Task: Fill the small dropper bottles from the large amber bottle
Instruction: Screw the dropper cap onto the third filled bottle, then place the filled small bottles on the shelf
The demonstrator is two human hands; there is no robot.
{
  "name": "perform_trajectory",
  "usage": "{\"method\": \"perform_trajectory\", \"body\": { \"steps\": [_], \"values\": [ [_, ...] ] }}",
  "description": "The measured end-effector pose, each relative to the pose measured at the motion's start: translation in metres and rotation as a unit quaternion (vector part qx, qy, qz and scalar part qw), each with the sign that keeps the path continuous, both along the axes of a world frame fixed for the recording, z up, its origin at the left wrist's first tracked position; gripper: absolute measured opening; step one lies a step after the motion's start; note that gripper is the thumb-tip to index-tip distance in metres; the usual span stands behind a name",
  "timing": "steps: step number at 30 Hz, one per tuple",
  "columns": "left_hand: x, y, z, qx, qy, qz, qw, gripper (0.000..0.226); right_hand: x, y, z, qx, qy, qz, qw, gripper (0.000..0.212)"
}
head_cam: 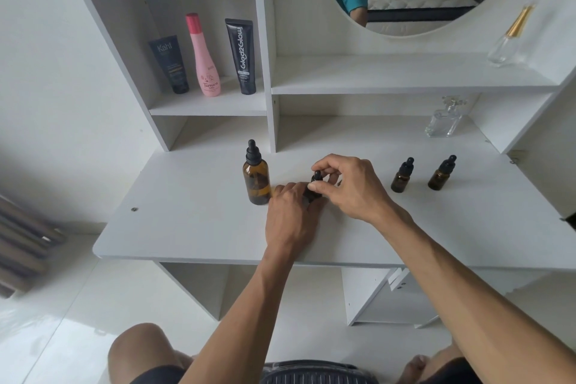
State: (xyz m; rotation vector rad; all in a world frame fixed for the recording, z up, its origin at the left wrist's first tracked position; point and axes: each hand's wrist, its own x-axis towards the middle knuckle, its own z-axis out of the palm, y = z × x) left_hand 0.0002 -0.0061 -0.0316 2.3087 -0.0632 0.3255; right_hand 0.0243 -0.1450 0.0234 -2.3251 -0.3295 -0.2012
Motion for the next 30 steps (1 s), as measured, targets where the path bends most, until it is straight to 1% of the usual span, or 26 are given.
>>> {"method": "perform_trajectory", "body": {
  "steps": [6, 11, 13, 17, 19, 24, 27, 30],
  "values": [
    [-0.001, 0.0, 0.0, 0.005, 0.005, 0.0, 1.0, 0.026, -0.002, 0.002, 0.0, 0.001, -0.009, -0.006, 1.0, 0.028],
    [-0.001, 0.002, -0.002, 0.017, 0.016, -0.006, 1.0, 0.026, -0.008, 0.001, -0.006, 0.013, 0.006, 0.006, 1.0, 0.02],
    [-0.001, 0.003, -0.003, 0.027, 0.018, -0.013, 0.999, 0.031, -0.01, -0.001, -0.007, 0.032, 0.002, -0.005, 0.999, 0.019],
    [-0.002, 0.003, -0.003, 0.046, 0.026, -0.01, 0.999, 0.049, -0.013, -0.011, -0.009, 0.072, -0.008, -0.05, 0.996, 0.016],
    [-0.002, 0.0, -0.001, 0.075, 0.026, -0.01, 0.997, 0.051, -0.014, -0.018, -0.01, 0.078, -0.009, -0.073, 0.994, 0.014],
    [0.003, -0.011, 0.008, 0.181, 0.046, -0.033, 0.982, 0.059, -0.014, -0.031, -0.005, 0.08, -0.008, -0.104, 0.991, 0.012],
    [0.013, -0.014, 0.009, 0.21, 0.077, -0.058, 0.973, 0.066, -0.01, -0.031, 0.008, 0.085, -0.02, -0.113, 0.99, 0.012],
    [0.028, -0.014, 0.008, 0.245, 0.11, -0.074, 0.96, 0.072, -0.001, -0.029, 0.034, 0.089, -0.052, -0.117, 0.988, 0.011]
  ]
}}
